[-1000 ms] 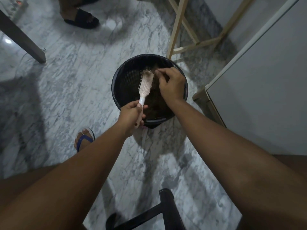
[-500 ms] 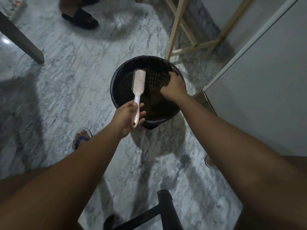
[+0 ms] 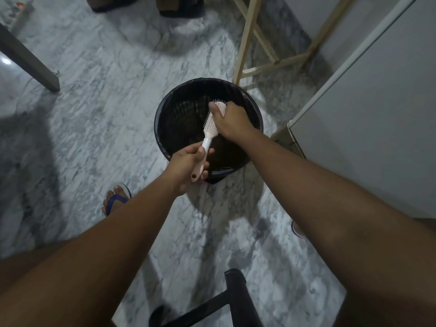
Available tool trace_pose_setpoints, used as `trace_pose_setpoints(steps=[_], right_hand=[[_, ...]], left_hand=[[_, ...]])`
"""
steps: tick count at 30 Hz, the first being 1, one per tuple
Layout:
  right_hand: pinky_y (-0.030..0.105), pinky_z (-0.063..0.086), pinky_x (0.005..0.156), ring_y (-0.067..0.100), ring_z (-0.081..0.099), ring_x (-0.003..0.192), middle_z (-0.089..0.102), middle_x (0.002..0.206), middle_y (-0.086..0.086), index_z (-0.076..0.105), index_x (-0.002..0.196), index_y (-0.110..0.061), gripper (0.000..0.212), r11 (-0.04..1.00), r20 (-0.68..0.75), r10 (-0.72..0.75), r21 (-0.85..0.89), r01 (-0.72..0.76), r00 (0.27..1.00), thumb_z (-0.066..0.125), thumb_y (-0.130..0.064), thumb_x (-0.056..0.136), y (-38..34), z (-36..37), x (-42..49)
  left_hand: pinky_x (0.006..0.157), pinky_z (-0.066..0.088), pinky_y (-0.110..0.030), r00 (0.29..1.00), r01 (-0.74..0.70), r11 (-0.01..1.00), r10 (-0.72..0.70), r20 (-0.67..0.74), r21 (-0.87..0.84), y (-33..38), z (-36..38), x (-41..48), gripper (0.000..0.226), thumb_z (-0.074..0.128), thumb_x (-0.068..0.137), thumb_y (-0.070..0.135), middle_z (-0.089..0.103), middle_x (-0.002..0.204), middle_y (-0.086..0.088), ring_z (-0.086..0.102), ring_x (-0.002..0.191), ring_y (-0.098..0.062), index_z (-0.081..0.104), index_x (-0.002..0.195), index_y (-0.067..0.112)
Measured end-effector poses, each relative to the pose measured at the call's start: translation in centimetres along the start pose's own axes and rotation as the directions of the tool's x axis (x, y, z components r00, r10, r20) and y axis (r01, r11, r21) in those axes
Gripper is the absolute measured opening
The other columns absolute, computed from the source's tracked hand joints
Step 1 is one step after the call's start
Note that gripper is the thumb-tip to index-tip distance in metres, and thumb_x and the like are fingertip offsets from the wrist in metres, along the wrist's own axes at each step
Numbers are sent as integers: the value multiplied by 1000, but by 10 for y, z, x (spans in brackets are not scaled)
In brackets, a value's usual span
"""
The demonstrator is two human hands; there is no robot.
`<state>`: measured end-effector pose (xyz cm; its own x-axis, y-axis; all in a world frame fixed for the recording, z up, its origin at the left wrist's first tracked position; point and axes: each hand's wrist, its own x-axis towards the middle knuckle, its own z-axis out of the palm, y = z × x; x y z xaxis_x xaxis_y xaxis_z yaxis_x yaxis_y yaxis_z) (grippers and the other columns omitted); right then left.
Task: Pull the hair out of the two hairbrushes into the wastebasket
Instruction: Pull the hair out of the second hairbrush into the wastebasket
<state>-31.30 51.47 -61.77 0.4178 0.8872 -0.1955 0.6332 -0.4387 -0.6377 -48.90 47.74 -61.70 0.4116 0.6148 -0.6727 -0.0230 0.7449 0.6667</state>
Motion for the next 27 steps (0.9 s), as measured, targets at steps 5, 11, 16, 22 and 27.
trace_pose_setpoints(steps=[5,11,16,22,27], right_hand=[[32,41,63,24,59,72,64,82,8,64,86,-7,62,957,-29,-8,-291,0,1000,41,-63,96,-4,-7,0],[32,43,66,29,66,81,70,87,14,69,90,-4,48,952,-119,-117,-296,77,986,42,-42,103,-9,-28,6],[8,32,55,-4,53,58,66,75,-10,72,93,-5,32,940,-525,-156,182,290,837,47,-23,102,-12,-49,1],[26,49,82,26,66,101,71,109,13,70,110,-8,30,999,-81,-37,-43,34,996,48,-26,101,13,-34,-2],[37,42,110,26,54,129,55,141,13,50,145,-15,57,986,-43,-138,90,141,989,60,-41,95,6,-17,-16]], left_hand=[[43,43,-24,1000,0,1000,0,11,-10,-4,14,0,23,47,104,12,69,113,-8,51,60,-12,63,120,14],[45,44,-23,999,-12,1000,12,-50,14,-4,4,0,21,49,104,15,70,114,-6,52,62,-11,64,117,18],[45,45,-24,994,-14,1000,11,-109,-26,-8,-12,3,31,49,104,16,70,113,-4,53,62,-10,60,131,10],[48,46,-26,993,-37,999,33,-109,-34,-7,-14,3,33,49,103,14,71,117,-3,55,65,-12,58,135,12],[51,49,-28,995,-61,998,62,-81,6,-5,-15,2,33,51,103,15,71,120,-4,55,68,-13,60,134,15]])
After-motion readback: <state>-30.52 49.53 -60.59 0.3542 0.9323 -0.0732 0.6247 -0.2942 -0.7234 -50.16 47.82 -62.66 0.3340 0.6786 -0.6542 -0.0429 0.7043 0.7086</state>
